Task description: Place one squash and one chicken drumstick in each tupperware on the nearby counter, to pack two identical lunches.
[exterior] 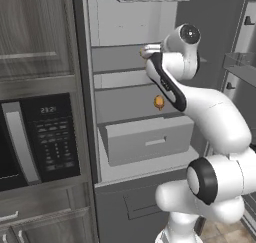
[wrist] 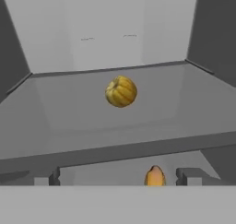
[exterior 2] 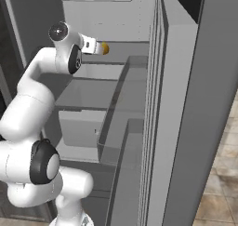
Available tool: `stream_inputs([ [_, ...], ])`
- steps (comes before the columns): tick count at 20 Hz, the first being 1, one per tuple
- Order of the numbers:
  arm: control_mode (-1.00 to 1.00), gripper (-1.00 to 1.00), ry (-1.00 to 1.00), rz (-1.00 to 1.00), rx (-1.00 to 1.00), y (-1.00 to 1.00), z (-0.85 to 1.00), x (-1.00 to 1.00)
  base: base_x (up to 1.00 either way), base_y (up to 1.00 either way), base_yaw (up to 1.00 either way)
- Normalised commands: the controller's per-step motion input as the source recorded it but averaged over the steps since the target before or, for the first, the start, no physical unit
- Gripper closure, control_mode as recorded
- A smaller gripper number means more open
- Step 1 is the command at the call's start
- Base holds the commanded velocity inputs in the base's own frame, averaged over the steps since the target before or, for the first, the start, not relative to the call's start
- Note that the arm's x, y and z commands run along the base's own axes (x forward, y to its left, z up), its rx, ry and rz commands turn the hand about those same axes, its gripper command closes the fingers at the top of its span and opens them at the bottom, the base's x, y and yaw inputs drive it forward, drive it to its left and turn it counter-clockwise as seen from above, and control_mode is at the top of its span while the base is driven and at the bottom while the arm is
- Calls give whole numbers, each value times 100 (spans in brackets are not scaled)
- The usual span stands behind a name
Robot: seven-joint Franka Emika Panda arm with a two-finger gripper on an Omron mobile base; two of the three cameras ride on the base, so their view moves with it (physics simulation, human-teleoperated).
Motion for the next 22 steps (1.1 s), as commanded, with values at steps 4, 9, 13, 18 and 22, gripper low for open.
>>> stream_inputs([
  [4,-100,-100,0,-1,0,-2,0,29,0,0,0],
  [9,-100,-100,9,-5,0,-2,0,33,0,0,0],
  [13,-100,-100,13,-5,0,-2,0,43,0,0,0],
  [18,-100,-100,8,-4,0,0,0,46,0,0,0],
  [22,-100,-100,0,-1,0,0,-9,46,0,0,0],
])
